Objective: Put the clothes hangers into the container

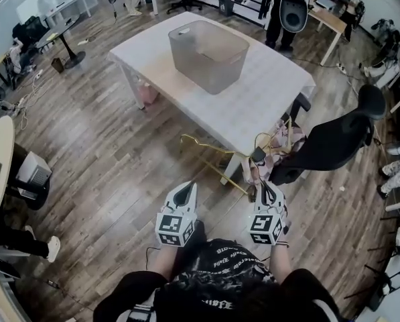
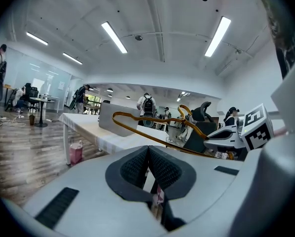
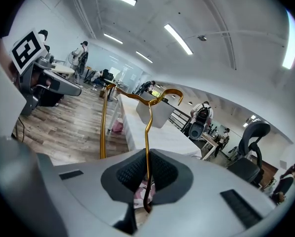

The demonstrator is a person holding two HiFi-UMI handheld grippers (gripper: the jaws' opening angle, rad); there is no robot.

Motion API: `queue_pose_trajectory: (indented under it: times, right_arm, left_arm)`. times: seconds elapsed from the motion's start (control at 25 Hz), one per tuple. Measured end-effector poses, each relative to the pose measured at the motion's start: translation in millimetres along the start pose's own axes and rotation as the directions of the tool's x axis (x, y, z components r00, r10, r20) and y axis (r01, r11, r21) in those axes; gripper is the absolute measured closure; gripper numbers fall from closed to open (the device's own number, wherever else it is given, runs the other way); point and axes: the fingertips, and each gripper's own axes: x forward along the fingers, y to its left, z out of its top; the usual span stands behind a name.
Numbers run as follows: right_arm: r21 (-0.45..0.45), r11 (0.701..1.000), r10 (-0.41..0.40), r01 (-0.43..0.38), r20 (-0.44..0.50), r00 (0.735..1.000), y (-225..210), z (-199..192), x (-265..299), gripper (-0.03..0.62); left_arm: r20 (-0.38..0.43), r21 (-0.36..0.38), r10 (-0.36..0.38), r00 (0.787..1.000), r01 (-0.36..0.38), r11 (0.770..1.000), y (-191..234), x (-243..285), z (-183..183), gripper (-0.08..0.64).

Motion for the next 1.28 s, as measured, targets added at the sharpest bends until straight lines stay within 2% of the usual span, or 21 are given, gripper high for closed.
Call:
queue_pose_trajectory:
  times: [0.24,0.68,1.0,1.28]
  right_arm:
    - [-0.079,0.997,0.010,-0.010,0.002,1.000,3,37,63,0.571]
    - [-0.011,1.000,0.005,-0.005,0.012,1.000,23,84,142,0.572]
    - [0.026,1.000,-0.002,0.002,0.008,1.000,29,95,165,0.572]
    - [0.026,1.000,0.008,-0.009,0.042,0.999,15,109,197,0.572]
  left_arm:
    - [0.016,0.020,-0.029,0.999,0.029,0.999,48,51,32,0.540]
    - [0.009,0.041,-0.052,0.999,0.051,0.998,135,100,53,0.540]
    - [-0.007,0.054,-0.081,0.997,0.081,0.995,156,123,59,0.540]
    - [-0.007,0.040,-0.052,0.999,0.052,0.998,174,151,64,0.540]
